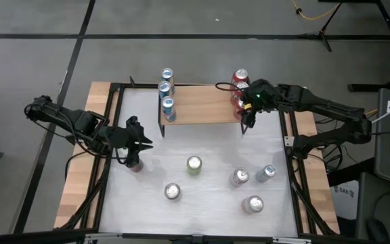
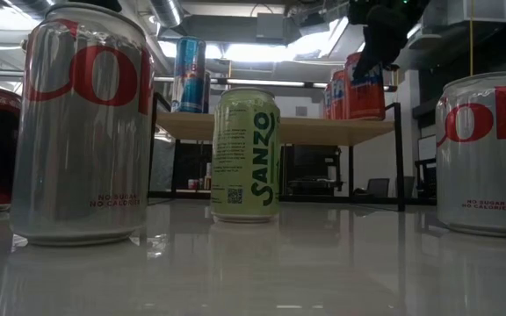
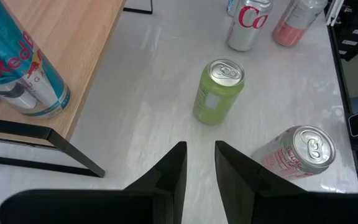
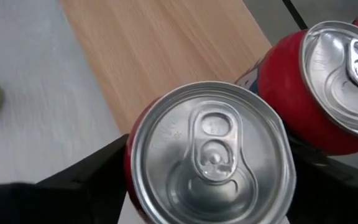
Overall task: Sort soda cans
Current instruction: Put the red soda can on the shelf aligned with the red soda cans, then put the blue soda can on the shelf aligned with the blue soda cans
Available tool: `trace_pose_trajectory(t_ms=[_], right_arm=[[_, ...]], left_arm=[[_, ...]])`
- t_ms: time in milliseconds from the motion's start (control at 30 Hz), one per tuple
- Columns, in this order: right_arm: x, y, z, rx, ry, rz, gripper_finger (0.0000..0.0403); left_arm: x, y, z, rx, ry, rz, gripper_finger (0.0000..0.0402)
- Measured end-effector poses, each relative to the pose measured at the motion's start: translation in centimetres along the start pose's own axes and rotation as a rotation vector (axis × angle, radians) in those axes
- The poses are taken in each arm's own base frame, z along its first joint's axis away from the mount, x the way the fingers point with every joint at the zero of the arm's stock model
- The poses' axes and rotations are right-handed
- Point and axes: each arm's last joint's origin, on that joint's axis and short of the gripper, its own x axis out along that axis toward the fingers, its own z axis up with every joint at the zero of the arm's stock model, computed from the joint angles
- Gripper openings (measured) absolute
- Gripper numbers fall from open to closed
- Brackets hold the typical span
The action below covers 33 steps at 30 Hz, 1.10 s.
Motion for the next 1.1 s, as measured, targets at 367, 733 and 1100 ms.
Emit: trace_pose_trajectory(t_ms=[367, 733, 1100], right_arm=[[0.1, 0.0, -0.1, -0.002, 0.009, -0.002, 0.037], [-0.9, -0.2, 0.1, 0.0, 0.025, -0.006, 0.0371], [-3.8, -0.6, 1.2, 0.012, -0.002, 0.02, 0.0372]], left_arm=[[0.0, 0.0, 0.0, 0.0, 0.0, 0.0, 0.0076], [0.0, 0.0, 0.0, 0.0, 0.002, -0.004, 0.0076], [0.0, 0.0, 0.0, -0.004, 0.002, -0.004, 0.0076]])
